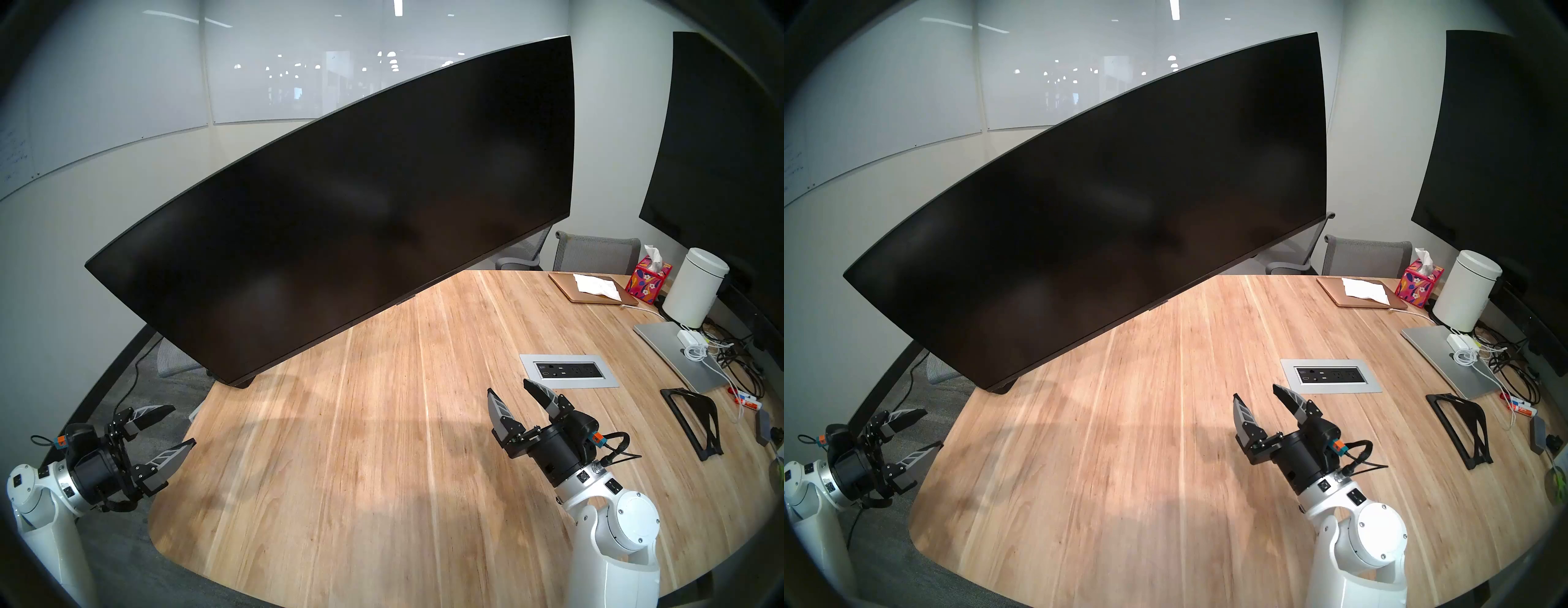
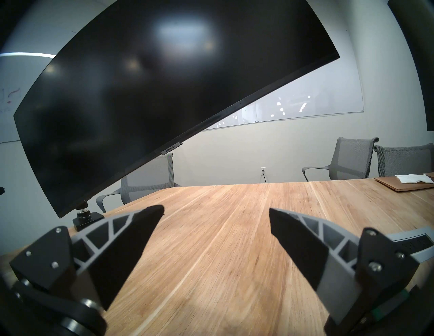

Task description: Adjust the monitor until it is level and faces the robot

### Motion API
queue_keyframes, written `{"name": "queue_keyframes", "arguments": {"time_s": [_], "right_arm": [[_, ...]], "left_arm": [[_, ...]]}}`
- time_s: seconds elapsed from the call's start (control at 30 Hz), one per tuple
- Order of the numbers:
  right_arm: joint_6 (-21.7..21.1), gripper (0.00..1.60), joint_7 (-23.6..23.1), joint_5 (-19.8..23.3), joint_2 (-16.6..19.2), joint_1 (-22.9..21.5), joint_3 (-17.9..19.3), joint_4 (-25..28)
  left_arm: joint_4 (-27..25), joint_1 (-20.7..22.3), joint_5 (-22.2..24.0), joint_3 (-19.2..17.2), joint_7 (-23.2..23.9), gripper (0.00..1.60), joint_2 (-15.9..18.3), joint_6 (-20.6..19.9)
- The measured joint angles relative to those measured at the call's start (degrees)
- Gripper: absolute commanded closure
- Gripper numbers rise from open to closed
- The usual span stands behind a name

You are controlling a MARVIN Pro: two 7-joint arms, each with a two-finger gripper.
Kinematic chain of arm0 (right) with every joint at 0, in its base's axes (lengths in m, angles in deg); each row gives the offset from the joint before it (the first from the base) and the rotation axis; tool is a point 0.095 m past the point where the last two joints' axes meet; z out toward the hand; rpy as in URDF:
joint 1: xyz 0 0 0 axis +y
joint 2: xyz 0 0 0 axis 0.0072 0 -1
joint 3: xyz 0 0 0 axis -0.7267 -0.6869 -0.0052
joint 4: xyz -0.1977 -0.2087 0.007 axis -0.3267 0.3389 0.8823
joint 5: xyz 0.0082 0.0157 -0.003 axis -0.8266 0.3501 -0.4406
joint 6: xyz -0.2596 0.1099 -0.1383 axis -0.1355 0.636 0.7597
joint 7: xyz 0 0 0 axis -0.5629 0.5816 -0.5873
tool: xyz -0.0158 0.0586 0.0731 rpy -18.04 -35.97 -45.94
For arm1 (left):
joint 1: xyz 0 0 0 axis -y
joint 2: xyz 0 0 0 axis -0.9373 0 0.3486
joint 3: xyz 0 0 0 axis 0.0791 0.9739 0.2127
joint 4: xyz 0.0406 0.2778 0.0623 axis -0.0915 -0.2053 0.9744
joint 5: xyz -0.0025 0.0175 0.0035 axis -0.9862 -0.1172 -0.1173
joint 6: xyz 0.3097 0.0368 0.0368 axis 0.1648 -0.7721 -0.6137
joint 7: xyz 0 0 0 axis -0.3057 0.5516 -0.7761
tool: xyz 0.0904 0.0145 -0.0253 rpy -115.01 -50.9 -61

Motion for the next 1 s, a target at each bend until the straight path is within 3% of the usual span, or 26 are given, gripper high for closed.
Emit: {"name": "queue_keyframes", "arguments": {"time_s": [1.0], "right_arm": [[0.0, 0.00, 0.0, -0.1, 0.0, 0.0, 0.0, 0.0]], "left_arm": [[-0.8, -0.2, -1.2, 0.5, -1.3, 0.00, -0.5, -0.8]]}}
